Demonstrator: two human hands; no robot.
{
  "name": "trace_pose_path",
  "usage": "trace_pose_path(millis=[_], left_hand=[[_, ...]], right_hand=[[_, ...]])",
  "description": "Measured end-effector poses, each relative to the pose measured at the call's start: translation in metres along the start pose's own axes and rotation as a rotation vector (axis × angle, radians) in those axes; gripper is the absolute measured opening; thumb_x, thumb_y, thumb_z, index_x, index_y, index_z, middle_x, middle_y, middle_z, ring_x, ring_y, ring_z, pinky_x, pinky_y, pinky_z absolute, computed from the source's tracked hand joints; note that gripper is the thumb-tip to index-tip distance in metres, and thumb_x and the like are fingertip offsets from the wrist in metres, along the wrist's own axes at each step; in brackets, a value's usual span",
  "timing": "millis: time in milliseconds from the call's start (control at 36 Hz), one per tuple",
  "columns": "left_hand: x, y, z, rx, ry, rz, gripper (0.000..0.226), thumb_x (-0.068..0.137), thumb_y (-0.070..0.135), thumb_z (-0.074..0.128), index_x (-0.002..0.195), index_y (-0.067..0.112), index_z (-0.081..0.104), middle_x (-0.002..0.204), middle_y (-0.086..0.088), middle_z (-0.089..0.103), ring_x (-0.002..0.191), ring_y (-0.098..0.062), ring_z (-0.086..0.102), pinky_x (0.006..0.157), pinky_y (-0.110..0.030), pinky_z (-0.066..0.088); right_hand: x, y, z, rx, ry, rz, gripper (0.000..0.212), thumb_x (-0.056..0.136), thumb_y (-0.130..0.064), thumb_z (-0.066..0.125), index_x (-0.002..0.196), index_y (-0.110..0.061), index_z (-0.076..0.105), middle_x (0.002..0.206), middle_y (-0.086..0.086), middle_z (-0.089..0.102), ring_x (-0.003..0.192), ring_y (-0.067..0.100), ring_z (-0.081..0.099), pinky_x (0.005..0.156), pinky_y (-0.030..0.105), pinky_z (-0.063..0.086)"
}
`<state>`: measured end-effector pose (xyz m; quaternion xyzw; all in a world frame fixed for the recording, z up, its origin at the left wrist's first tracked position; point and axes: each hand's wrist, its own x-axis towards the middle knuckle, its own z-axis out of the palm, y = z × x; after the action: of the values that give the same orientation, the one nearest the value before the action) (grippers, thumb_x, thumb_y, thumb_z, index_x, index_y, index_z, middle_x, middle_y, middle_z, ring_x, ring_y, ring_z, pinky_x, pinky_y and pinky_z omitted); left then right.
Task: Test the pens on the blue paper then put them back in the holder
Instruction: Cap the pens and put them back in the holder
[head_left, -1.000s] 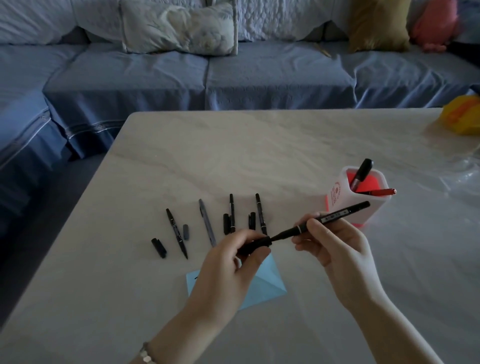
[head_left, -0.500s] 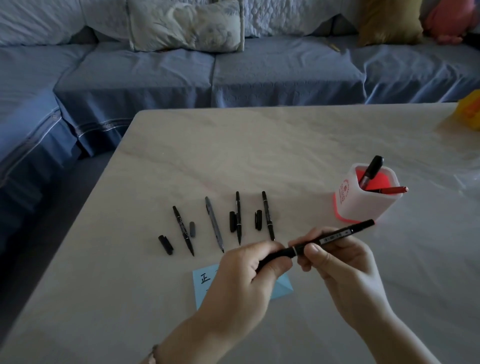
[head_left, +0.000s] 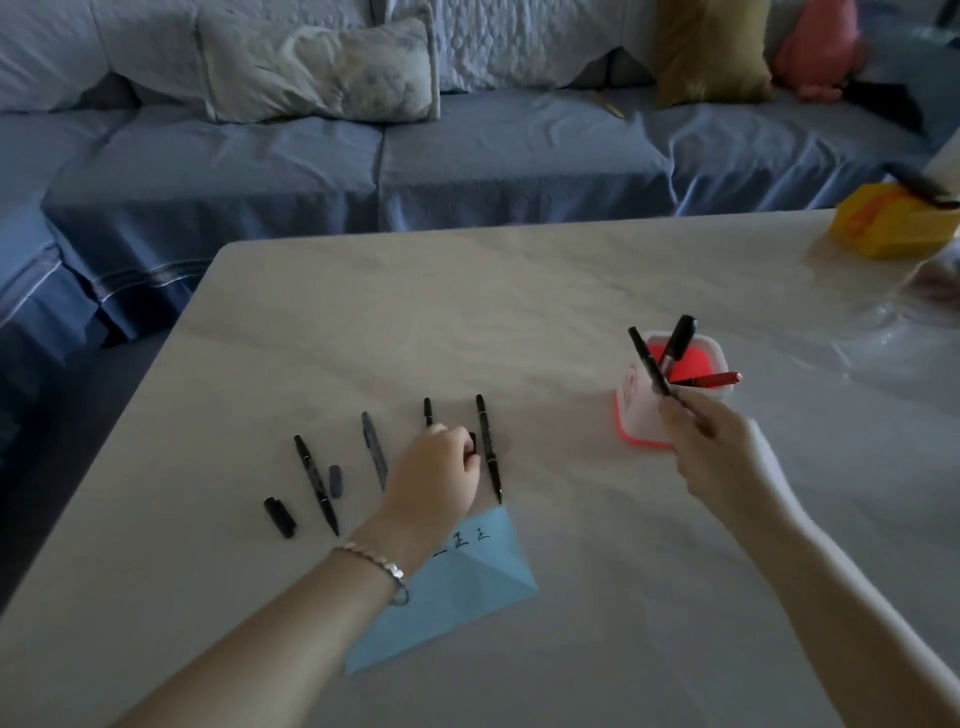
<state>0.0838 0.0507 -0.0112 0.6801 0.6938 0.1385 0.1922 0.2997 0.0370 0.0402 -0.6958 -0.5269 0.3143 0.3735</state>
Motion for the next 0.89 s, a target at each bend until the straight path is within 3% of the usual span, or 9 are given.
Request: trace_pose_path(millis=[56, 139, 250, 306, 389, 528, 639, 750, 889], left_hand=[[0.014, 0.000, 0.003, 0.057, 0.040, -0.034, 0.020, 0.094, 0.019, 0.045, 0.102, 0.007, 0.058, 0.104, -0.004, 0.056, 0.097, -0.022, 0.058, 0.091, -0.035, 0.037], [0.028, -0.002, 0.009, 0.130, 0.027, -0.084, 0.019, 0.094, 0.018, 0.046, 0.104, 0.006, 0.058, 0.110, -0.003, 0.056, 0.100, -0.023, 0.058, 0.095, -0.041, 0.036], [0.036, -0.006, 0.020, 0.143, -0.031, -0.107, 0.019, 0.093, 0.015, 0.048, 0.097, 0.002, 0.061, 0.103, -0.013, 0.061, 0.086, -0.026, 0.061, 0.072, -0.029, 0.049], [0.037, -0.007, 0.023, 0.146, -0.036, -0.119, 0.020, 0.094, 0.016, 0.047, 0.092, 0.003, 0.061, 0.099, -0.013, 0.061, 0.084, -0.026, 0.061, 0.069, -0.029, 0.048], [0.039, -0.008, 0.026, 0.123, -0.022, -0.127, 0.017, 0.092, 0.013, 0.047, 0.094, 0.003, 0.061, 0.097, -0.012, 0.064, 0.085, -0.026, 0.060, 0.072, -0.032, 0.051], [0.039, -0.010, 0.029, 0.056, -0.034, -0.134, 0.021, 0.090, 0.015, 0.047, 0.098, 0.003, 0.061, 0.100, -0.012, 0.061, 0.081, -0.026, 0.060, 0.071, -0.033, 0.050], [0.036, -0.008, 0.031, 0.044, -0.041, -0.129, 0.019, 0.089, 0.020, 0.048, 0.075, 0.008, 0.053, 0.082, -0.006, 0.054, 0.068, -0.025, 0.052, 0.064, -0.030, 0.039], [0.036, -0.007, 0.035, -0.012, -0.063, -0.143, 0.019, 0.089, 0.019, 0.049, 0.075, 0.007, 0.053, 0.059, -0.001, 0.048, 0.064, -0.026, 0.054, 0.069, -0.030, 0.038], [0.032, -0.003, 0.032, -0.033, -0.112, -0.144, 0.020, 0.082, 0.015, 0.054, 0.065, 0.011, 0.043, 0.057, 0.000, 0.046, 0.058, -0.022, 0.047, 0.066, -0.028, 0.036]], right_hand=[[0.013, -0.006, -0.021, -0.162, 0.012, -0.027, 0.023, 0.087, -0.010, 0.047, 0.087, -0.026, 0.063, 0.056, 0.001, 0.044, 0.049, 0.018, 0.040, 0.047, 0.025, 0.028], [0.029, -0.016, -0.043, -0.361, 0.081, -0.052, 0.019, 0.079, -0.002, 0.047, 0.080, -0.006, 0.066, 0.059, 0.012, 0.048, 0.049, 0.025, 0.040, 0.046, 0.026, 0.029], [0.039, -0.016, -0.052, -0.422, 0.210, -0.083, 0.017, 0.083, -0.006, 0.055, 0.092, -0.004, 0.069, 0.089, 0.019, 0.068, 0.082, 0.037, 0.060, 0.072, 0.037, 0.051], [0.043, -0.013, -0.050, -0.441, 0.233, -0.089, 0.017, 0.083, -0.010, 0.058, 0.094, -0.008, 0.070, 0.092, 0.015, 0.069, 0.085, 0.032, 0.059, 0.071, 0.030, 0.047], [0.049, -0.009, -0.042, -0.481, 0.188, -0.086, 0.012, 0.081, -0.007, 0.060, 0.085, -0.003, 0.070, 0.087, 0.018, 0.067, 0.082, 0.033, 0.057, 0.068, 0.034, 0.044], [0.054, -0.002, -0.024, -0.416, 0.141, -0.096, 0.016, 0.080, -0.005, 0.061, 0.093, -0.008, 0.071, 0.088, 0.014, 0.065, 0.078, 0.022, 0.049, 0.068, 0.026, 0.035], [0.049, 0.008, -0.018, -0.318, 0.170, -0.082, 0.032, 0.081, -0.009, 0.063, 0.112, -0.016, 0.064, 0.099, 0.010, 0.067, 0.081, 0.019, 0.051, 0.072, 0.026, 0.038], [0.033, 0.017, -0.019, -0.185, 0.291, -0.106, 0.053, 0.080, -0.010, 0.066, 0.128, -0.019, 0.047, 0.111, 0.006, 0.062, 0.088, 0.023, 0.059, 0.080, 0.036, 0.048], [0.005, 0.021, -0.010, -0.220, 0.345, -0.177, 0.045, 0.078, -0.001, 0.061, 0.117, -0.019, 0.052, 0.101, -0.004, 0.051, 0.079, 0.020, 0.054, 0.074, 0.040, 0.049]])
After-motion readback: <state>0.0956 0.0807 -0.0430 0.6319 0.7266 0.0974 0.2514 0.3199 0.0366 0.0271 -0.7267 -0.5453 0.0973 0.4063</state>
